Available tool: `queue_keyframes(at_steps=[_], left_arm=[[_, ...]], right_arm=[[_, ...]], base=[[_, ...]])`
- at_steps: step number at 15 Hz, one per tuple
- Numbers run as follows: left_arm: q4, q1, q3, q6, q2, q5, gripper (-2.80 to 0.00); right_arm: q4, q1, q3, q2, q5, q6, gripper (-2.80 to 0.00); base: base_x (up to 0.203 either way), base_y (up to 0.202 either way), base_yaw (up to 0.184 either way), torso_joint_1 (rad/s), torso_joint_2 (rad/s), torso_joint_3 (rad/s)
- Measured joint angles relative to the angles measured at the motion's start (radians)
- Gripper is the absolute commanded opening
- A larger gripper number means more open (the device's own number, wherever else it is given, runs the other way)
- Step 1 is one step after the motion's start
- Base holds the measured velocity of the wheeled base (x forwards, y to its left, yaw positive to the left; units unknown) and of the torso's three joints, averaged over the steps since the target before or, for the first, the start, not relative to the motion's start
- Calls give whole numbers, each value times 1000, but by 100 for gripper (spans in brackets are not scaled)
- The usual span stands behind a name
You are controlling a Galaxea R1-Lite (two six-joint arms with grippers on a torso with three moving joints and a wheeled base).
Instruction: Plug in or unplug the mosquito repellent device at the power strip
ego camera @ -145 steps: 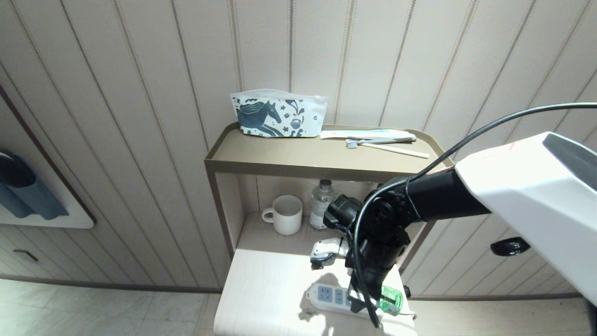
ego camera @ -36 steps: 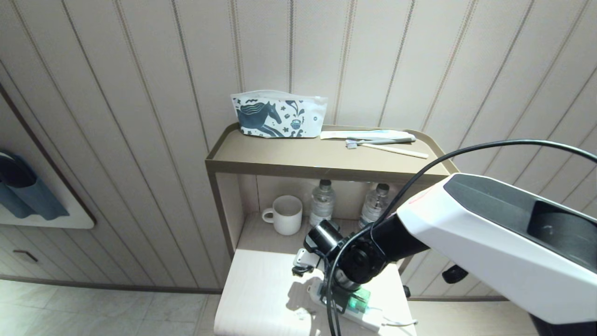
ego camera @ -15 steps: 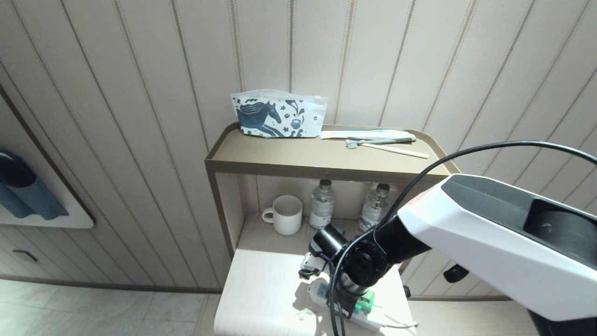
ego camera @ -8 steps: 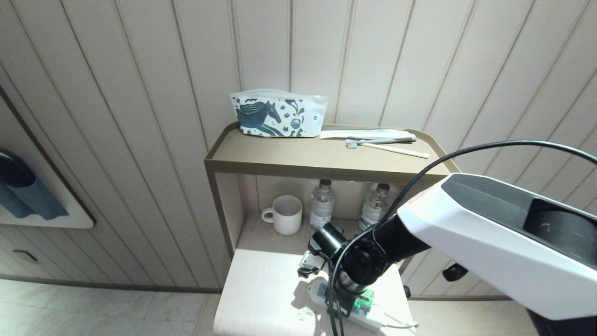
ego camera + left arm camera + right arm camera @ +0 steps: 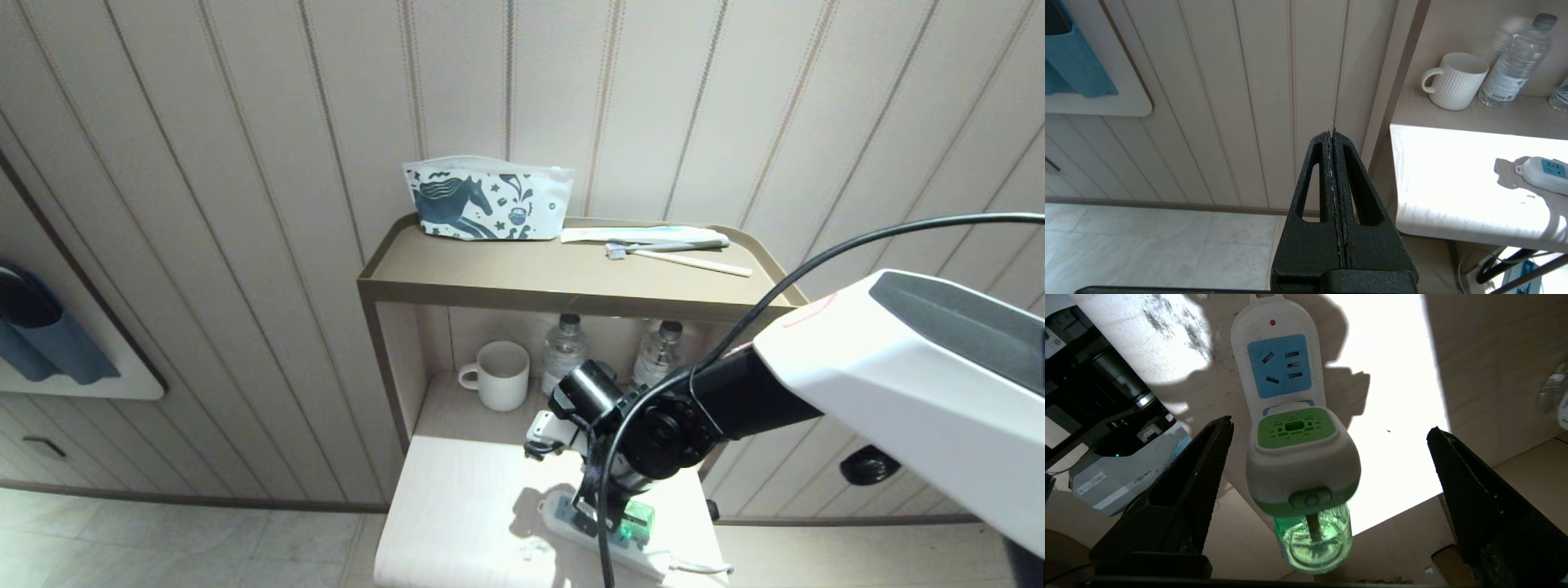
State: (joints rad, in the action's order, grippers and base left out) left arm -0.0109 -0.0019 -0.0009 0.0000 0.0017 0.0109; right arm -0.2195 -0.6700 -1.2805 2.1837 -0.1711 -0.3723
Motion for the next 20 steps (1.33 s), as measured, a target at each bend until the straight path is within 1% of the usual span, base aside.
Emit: queue_keyframes(at_steps=[5,8,9,12,14,16,20], left_arm=[[0,0,-1,0,0,0,-280],[0,0,-1,0,0,0,-280],[0,0,-1,1,0,0,-280],[0,0,-1,0,0,0,-280],[0,0,-1,0,0,0,-280],[0,0,-1,0,0,0,-280],[0,0,-1,0,0,0,-280]], right_arm=[[-1,-1,52,-135,-3,-4,0],[-1,-3,126,-266,-22,-4,0],[-1,-6,156,-318,-33,-4,-280],[-1,-11,246,-471,-58,-4,-280],[0,-9,284,-559,-60,7,-280],[5,-4,317,-632,-59,38,-280],[8,-2,347,-735,-54,130,-280]], base=[[0,0,0,0,0,0],[0,0,0,0,0,0],[0,0,0,0,0,0],[0,0,0,0,0,0],[0,0,0,0,0,0],[0,0,0,0,0,0],[0,0,0,0,0,0]])
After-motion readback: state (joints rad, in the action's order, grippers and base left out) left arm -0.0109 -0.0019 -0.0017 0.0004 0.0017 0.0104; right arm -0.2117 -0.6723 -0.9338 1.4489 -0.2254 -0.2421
